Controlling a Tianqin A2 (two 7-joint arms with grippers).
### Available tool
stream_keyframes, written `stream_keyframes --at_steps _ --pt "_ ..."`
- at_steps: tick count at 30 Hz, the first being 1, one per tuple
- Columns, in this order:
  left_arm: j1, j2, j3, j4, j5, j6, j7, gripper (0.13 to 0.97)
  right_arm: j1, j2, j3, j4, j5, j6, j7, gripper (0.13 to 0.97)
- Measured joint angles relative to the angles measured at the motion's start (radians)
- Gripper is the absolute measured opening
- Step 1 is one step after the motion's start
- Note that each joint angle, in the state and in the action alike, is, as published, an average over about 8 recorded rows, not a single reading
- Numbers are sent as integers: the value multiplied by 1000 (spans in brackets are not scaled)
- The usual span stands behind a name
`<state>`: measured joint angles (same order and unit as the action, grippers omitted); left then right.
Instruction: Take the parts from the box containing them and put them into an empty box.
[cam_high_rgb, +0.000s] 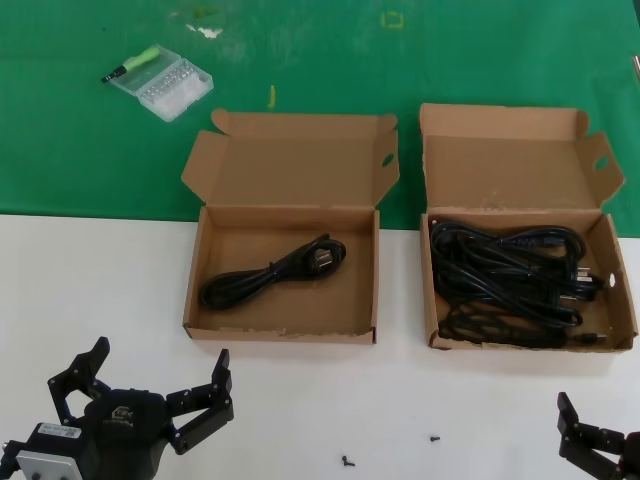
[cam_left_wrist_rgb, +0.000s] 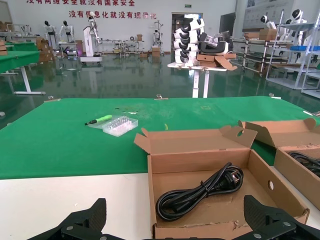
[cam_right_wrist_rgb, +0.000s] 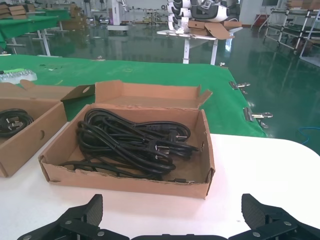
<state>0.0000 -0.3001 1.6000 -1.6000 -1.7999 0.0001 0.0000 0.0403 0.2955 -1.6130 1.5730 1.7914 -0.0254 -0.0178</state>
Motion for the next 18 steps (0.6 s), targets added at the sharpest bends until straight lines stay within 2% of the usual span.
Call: stream_keyframes --at_steps 18 --pt "0 0 0 0 0 0 0 966 0 0 0 0 0 0 0 966"
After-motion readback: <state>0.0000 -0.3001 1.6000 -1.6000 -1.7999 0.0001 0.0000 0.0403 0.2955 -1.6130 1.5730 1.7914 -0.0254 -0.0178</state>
